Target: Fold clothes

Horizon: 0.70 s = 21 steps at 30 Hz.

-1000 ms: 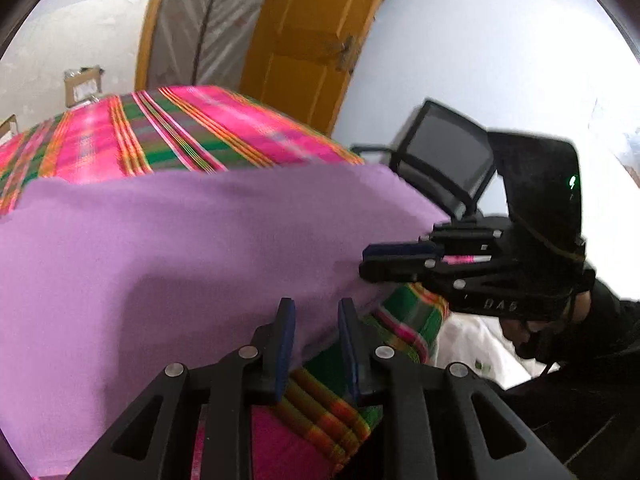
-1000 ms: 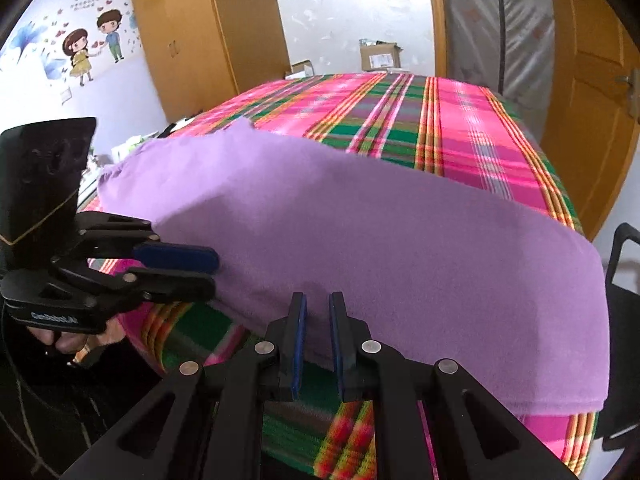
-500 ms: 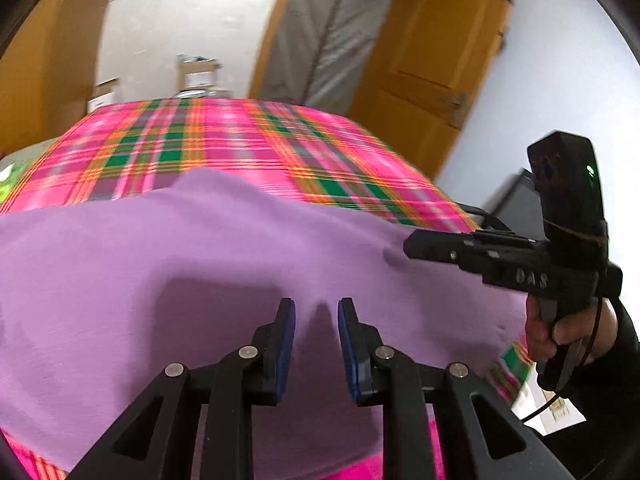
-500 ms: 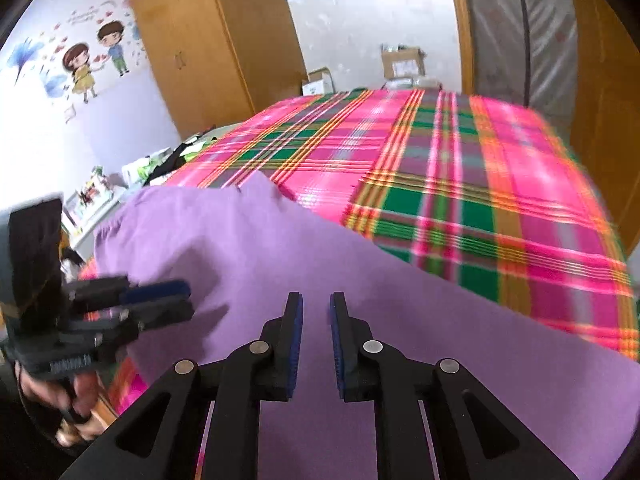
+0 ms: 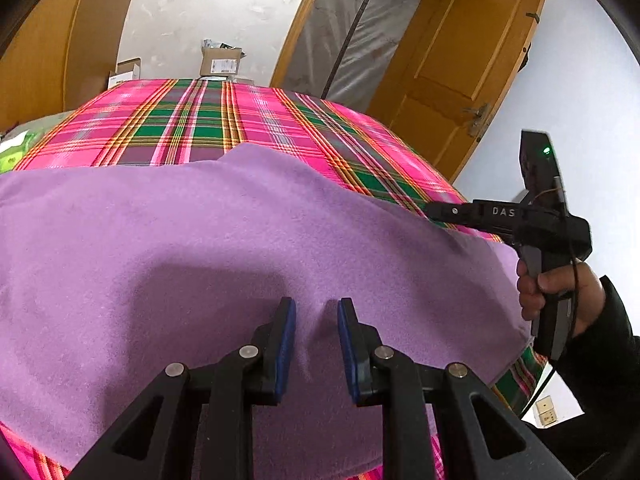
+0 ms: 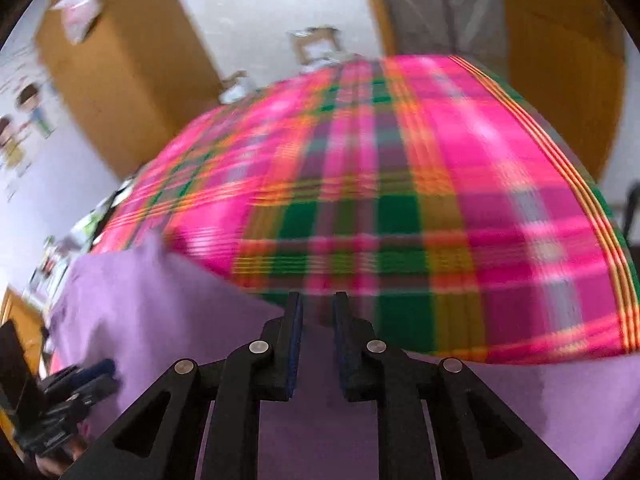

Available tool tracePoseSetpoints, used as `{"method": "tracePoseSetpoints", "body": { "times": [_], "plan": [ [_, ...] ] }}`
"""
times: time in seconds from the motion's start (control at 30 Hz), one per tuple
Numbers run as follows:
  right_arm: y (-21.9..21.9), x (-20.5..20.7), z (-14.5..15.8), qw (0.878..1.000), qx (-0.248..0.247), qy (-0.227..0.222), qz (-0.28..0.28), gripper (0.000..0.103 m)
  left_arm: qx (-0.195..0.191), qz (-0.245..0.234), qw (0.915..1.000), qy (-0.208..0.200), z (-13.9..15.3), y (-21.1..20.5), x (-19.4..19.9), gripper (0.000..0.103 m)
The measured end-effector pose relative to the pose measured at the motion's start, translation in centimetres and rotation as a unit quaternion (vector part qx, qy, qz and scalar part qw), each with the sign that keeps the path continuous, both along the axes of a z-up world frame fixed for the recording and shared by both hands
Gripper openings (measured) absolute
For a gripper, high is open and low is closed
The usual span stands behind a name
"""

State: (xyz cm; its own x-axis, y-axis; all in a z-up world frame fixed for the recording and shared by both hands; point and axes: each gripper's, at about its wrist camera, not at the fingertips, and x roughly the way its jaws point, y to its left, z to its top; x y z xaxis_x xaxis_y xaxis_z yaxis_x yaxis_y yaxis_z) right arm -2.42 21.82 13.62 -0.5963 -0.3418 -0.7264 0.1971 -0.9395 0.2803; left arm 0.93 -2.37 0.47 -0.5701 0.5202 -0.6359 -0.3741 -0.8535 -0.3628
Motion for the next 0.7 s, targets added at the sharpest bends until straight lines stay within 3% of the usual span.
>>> {"method": "tracePoseSetpoints", "body": {
  "times": [0.13, 0.23, 0.33, 0.5, 0.7],
  "plan": [
    [-5.4, -0.6, 0.1, 0.996, 0.009, 0.009, 0.084, 0.017, 0.007, 0.001, 1.0000, -0.002, 0.0, 0.0, 0.0, 0.022],
    [-8.0, -2.0, -0.7, 0.993, 0.018, -0.002, 0.116, 0.017, 0.003, 0.003, 1.0000, 0.001, 0.0, 0.3, 0.1, 0.022],
    [-8.4, -3.4, -1.1, 0.993, 0.023, -0.005, 0.114, 0.013, 0.002, 0.003, 1.0000, 0.002, 0.1, 0.4, 0.0, 0.022],
    [-7.9, -4.7, -0.9, 0.995, 0.032, -0.005, 0.095, 0.015, 0.010, 0.003, 0.9999, -0.002, 0.0, 0.2, -0.2, 0.022],
    [-9.4, -4.1, -0.6, 0.991, 0.026, 0.009, 0.128, 0.017, 0.025, 0.004, 0.9997, -0.008, -0.1, -0.2, -0.4, 0.022]
  ]
}}
